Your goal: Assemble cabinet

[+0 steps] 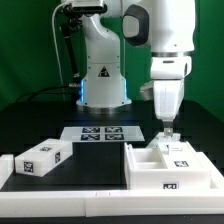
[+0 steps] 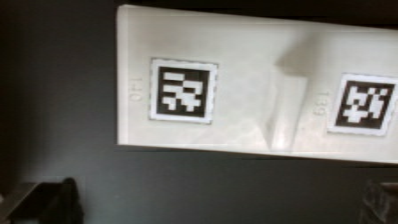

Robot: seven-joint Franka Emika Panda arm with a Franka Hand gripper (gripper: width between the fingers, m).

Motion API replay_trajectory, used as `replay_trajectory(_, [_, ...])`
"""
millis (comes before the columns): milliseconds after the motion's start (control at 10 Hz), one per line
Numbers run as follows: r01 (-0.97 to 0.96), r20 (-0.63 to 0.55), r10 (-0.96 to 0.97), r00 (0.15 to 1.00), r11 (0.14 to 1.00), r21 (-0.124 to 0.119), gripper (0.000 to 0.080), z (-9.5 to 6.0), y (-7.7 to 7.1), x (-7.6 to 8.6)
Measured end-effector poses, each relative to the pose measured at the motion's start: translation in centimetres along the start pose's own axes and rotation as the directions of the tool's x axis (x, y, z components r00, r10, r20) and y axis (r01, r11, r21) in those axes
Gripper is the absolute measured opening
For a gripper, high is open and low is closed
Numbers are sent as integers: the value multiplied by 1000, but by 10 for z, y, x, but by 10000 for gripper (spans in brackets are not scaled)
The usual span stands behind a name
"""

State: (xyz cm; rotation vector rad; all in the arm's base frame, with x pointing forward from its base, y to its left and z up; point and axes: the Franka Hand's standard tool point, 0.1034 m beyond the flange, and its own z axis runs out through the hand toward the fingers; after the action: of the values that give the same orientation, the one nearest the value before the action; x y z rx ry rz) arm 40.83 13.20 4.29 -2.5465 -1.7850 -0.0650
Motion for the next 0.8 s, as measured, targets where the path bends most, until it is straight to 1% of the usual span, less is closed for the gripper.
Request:
replay_trajectory(200, [-4, -15, 4, 1000, 1000, 5, 797, 10, -9, -4])
replay_trajectory(400, [-7, -12, 7, 1000, 1000, 8, 797, 12, -9, -11])
replay_trajectory(800, [-14, -14, 14, 1000, 999, 30, 797, 25, -18, -16])
